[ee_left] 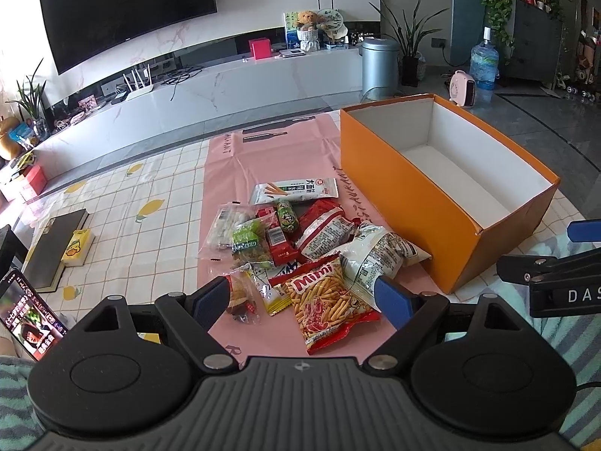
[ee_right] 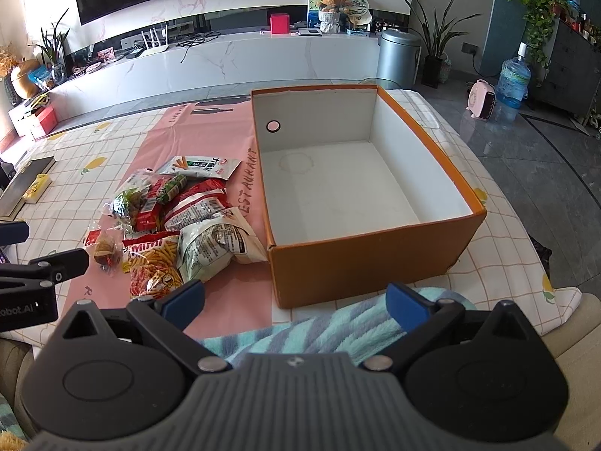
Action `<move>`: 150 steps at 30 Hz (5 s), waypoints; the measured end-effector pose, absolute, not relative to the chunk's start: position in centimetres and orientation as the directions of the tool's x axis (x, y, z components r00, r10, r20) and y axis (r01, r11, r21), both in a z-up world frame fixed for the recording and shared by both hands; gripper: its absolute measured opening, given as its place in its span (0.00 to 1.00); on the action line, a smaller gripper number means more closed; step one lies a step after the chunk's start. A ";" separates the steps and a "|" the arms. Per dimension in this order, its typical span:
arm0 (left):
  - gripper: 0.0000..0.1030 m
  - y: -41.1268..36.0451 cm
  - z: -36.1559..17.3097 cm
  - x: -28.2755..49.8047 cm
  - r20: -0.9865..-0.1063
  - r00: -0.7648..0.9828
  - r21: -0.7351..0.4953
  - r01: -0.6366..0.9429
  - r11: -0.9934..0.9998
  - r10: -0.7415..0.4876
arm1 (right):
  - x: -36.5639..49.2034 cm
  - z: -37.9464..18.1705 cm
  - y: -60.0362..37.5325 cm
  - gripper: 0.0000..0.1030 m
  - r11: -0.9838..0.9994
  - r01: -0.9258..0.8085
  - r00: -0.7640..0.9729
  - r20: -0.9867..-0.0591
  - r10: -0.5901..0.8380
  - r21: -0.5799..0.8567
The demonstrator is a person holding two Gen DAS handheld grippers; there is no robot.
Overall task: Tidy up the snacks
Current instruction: 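Grasp the Mimi bag with the left tool while the right tool grasps the white-green bag, then carry both bags into the orange box and open both tools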
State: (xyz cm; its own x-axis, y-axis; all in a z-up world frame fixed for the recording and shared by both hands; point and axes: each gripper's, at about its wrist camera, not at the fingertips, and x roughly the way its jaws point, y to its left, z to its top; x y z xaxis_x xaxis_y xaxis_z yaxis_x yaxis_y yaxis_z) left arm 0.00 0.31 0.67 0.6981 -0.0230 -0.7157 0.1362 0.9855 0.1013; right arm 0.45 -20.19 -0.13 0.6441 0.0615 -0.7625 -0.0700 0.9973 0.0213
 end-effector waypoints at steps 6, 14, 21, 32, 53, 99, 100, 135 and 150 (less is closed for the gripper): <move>0.82 1.7 -0.3 0.0 -0.717 0.695 0.077 0.144 0.987 -0.045 | 0.0 -0.3 -19.3 0.86 0.993 -0.119 0.707 -0.700 0.101 0.023; 0.54 4.7 -1.9 0.8 -0.739 0.651 -0.117 0.134 0.984 -0.176 | 1.2 -1.4 -16.2 0.56 0.965 -0.257 0.683 -0.696 0.221 0.054; 0.66 5.6 -3.9 2.2 -0.753 0.614 -0.219 0.107 0.970 -0.238 | 2.3 -3.2 -12.0 0.52 0.913 -0.401 0.681 -0.690 0.244 -0.072; 0.66 7.0 -7.6 6.1 -0.777 0.541 -0.386 -0.007 0.922 -0.321 | 6.7 -7.9 -9.5 0.51 0.863 -0.459 0.646 -0.746 0.162 -0.210; 0.75 6.1 -11.8 9.9 -0.822 0.448 -0.415 -0.048 0.909 -0.352 | 9.3 -11.6 -8.1 0.71 0.835 -0.477 0.630 -0.770 0.107 -0.275; 0.37 -2.3 5.2 4.3 -0.617 0.722 -0.252 0.197 0.947 -0.314 | 5.5 5.7 -22.1 0.43 0.952 -0.305 0.768 -0.598 0.229 -0.028; 0.37 -3.0 5.2 4.7 -0.620 0.714 -0.247 0.215 0.945 -0.325 | 5.9 5.8 -22.8 0.43 0.954 -0.298 0.762 -0.609 0.220 -0.029; 0.37 -14.9 -2.8 17.5 -0.835 0.394 -0.119 0.554 0.824 -0.385 | 18.5 -6.9 -27.7 0.44 0.859 -0.507 0.358 -0.923 0.139 -0.067; 0.36 -17.1 -6.3 18.4 -0.887 0.326 -0.092 0.570 0.816 -0.327 | 19.5 -8.2 -28.5 0.44 0.856 -0.511 0.319 -0.942 0.105 -0.078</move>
State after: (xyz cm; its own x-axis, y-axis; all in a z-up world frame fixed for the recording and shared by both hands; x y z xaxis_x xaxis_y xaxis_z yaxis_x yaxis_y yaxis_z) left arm 18.39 -17.05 -6.33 0.3264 -0.3274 -0.8867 0.5702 0.8164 -0.0915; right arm 19.46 -28.53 -8.17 0.3191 0.1047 -0.9419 -0.5106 0.8563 -0.0778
